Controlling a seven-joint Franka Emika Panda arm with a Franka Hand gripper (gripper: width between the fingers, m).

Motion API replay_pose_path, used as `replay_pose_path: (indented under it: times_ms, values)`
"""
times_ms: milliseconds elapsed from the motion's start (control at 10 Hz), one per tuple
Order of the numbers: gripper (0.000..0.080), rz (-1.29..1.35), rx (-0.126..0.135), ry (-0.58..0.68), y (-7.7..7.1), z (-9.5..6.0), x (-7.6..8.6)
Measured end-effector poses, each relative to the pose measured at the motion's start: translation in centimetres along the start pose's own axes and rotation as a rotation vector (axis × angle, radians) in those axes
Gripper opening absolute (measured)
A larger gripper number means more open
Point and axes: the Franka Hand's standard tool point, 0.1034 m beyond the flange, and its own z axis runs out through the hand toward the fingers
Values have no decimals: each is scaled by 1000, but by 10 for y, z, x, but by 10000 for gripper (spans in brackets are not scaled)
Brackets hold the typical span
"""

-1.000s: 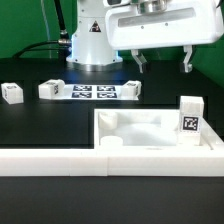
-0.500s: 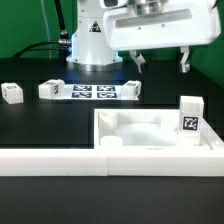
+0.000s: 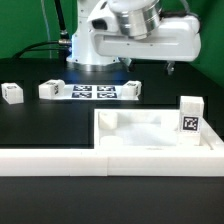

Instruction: Assemble square table

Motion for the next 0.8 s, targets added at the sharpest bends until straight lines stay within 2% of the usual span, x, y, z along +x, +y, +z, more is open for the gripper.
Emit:
replay_pose_path:
  times_ms: [200, 300, 500, 800]
  values:
    - [649, -48, -11, -138, 11, 6, 2]
    - [649, -130, -10, -205, 29, 21, -3]
    - [649, -141, -4, -304, 49, 27, -13]
    - [649, -132, -4, -324, 51, 28, -10]
